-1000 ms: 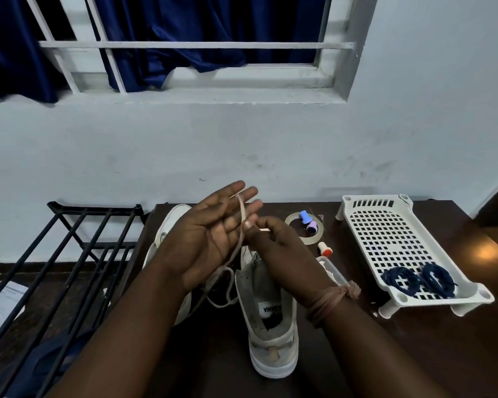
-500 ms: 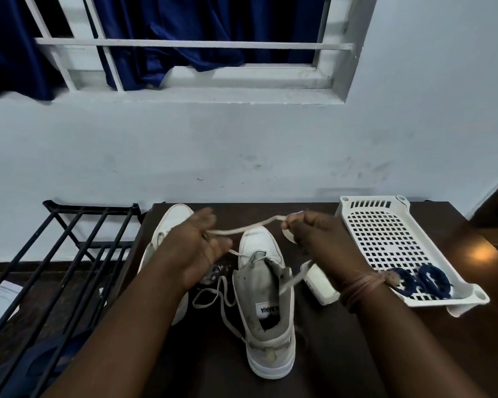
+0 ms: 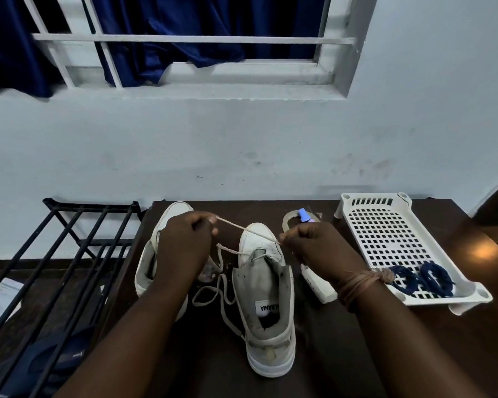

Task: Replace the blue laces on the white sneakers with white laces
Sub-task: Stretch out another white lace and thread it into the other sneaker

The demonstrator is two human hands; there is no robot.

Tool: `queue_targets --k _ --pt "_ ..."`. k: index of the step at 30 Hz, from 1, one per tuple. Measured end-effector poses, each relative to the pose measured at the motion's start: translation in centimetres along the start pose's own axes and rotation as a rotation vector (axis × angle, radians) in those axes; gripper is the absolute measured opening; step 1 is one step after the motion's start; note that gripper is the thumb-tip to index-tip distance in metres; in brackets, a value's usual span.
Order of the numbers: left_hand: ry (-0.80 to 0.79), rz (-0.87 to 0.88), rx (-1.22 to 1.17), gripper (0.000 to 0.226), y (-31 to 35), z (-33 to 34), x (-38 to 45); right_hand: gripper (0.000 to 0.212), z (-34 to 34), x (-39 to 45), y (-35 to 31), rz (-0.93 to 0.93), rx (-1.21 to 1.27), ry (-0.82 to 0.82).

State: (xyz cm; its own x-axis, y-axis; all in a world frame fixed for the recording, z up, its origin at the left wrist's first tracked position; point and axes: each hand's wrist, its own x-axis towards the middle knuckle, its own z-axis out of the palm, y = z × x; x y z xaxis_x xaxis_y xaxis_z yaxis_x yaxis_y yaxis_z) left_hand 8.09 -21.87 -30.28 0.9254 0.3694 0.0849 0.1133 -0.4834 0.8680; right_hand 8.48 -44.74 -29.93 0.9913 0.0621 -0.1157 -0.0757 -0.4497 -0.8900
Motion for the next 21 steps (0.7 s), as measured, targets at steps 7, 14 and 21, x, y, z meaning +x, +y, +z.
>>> queue_targets --k 7,14,21 --pt "-0.229 0.367 0.311 0.05 0.5 2.5 -1.1 0.025 1.9 -0.2 -0.9 0.019 0.074 -0.08" --pt "-0.262 0.334 0.124 0.012 0.8 3.9 -2.1 0.023 1.7 0.1 -0.4 0.026 -0.054 0.068" --pt "-0.284 0.176 0.486 0.015 0.5 6.1 -3.4 0.02 2.8 0.4 1.6 0.188 -0.325 -0.022"
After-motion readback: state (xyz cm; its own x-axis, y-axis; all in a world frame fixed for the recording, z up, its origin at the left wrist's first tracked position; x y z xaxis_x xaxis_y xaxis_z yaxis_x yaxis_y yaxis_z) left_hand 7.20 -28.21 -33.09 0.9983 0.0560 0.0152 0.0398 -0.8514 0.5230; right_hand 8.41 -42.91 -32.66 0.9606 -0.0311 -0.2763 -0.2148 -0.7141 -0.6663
